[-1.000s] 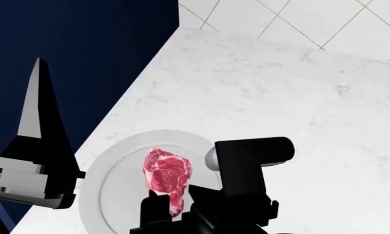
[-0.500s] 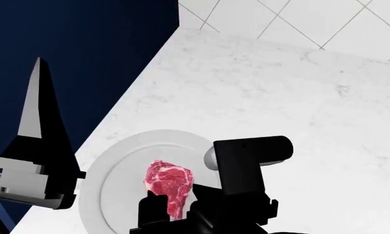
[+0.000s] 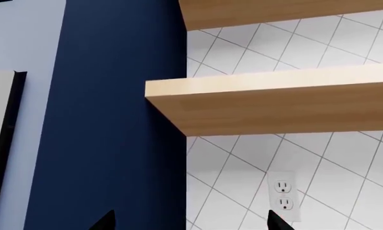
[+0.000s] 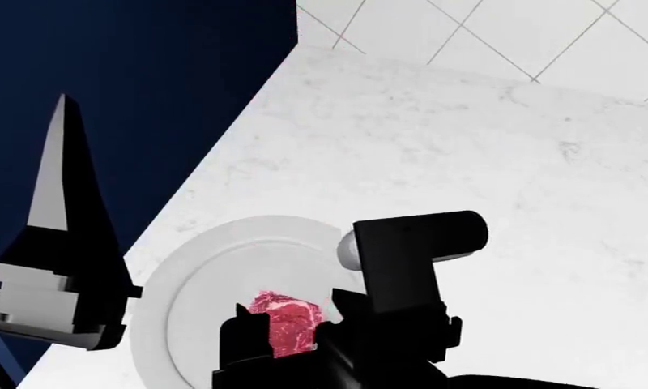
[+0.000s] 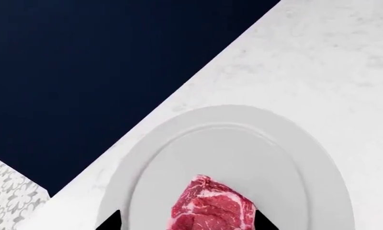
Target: Pick the steak from the top rack in the oven and place it on the plate on the counter.
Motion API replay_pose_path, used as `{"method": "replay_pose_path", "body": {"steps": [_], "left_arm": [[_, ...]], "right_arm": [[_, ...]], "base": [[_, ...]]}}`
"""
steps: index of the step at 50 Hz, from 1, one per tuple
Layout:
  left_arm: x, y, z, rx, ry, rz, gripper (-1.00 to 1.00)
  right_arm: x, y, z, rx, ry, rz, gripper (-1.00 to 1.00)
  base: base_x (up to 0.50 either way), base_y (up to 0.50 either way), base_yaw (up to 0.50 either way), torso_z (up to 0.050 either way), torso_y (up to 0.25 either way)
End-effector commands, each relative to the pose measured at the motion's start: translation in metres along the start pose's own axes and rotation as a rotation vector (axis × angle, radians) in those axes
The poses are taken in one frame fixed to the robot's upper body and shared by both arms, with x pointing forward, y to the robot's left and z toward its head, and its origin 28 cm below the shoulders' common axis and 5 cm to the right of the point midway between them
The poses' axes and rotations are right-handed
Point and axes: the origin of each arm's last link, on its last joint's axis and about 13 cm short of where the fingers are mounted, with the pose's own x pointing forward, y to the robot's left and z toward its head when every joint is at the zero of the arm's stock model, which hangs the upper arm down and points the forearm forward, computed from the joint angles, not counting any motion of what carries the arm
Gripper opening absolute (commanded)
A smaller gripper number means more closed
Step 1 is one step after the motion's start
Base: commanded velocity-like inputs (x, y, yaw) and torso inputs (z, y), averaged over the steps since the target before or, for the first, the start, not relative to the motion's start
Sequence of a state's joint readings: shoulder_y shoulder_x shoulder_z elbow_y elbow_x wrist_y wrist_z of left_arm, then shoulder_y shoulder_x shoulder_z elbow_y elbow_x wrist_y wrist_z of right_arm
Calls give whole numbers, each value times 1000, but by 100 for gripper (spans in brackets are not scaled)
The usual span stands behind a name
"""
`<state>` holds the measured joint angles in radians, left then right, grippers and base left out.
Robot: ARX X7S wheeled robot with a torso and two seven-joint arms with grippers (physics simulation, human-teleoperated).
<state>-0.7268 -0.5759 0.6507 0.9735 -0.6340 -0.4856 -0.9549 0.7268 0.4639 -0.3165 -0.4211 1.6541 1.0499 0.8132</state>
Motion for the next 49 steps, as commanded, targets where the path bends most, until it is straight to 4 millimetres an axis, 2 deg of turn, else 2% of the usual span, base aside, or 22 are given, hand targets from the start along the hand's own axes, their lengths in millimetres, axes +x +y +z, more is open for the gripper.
{"method": "replay_pose_path", "body": {"steps": [1, 2, 12, 19, 21, 27, 29, 32, 34, 39, 41, 43, 46, 49], "left_arm": [[1, 0, 5, 7, -7, -6, 100], [1, -1, 6, 8, -8, -7, 100], [5, -1, 12, 21, -22, -13, 100], [16, 6, 20, 46, -49, 31, 100], [17, 7, 23, 48, -59, 33, 100], [22, 12, 34, 67, -89, 46, 100], [21, 12, 36, 67, -92, 48, 100], [21, 11, 38, 66, -99, 47, 100], [20, 12, 40, 69, -104, 48, 100], [19, 12, 41, 76, -111, 46, 100], [18, 12, 40, 79, -111, 46, 100], [17, 14, 40, 84, -111, 49, 100], [15, 15, 34, 89, -107, 50, 100], [11, 15, 27, 99, -98, 50, 100]], "right_arm": [[-3, 2, 26, -14, -100, 10, 100], [-3, 2, 29, -14, -112, 8, 100], [-19, 9, 104, -48, -405, 4, 100], [-60, 35, 168, -177, -734, -13, 100], [-73, 47, 177, -260, -813, -24, 100], [-112, 65, 199, -339, -1026, -81, 100], [-125, 71, 201, -439, -1140, -113, 100], [-136, 77, 195, -537, -1259, -154, 100], [-141, 79, 184, -625, -1319, -194, 100], [-127, 63, 145, -677, -1309, -297, 100], [-118, 53, 121, -617, -1275, -328, 100], [-107, 40, 88, -585, -1209, -366, 100], [-91, 22, 49, -598, -1123, -406, 100], [-83, 18, 14, -605, -1118, -372, 100]], "base": [[0, 0, 0, 0, 0], [0, 0, 0, 0, 0], [0, 0, 0, 0, 0], [0, 0, 0, 0, 0], [0, 0, 0, 0, 0], [0, 0, 0, 0, 0], [0, 0, 0, 0, 5], [0, 0, 0, 0, 0], [0, 0, 0, 0, 0], [0, 0, 0, 0, 0], [0, 0, 0, 0, 0], [0, 0, 0, 0, 0], [0, 0, 0, 0, 0], [0, 0, 0, 0, 0]]}}
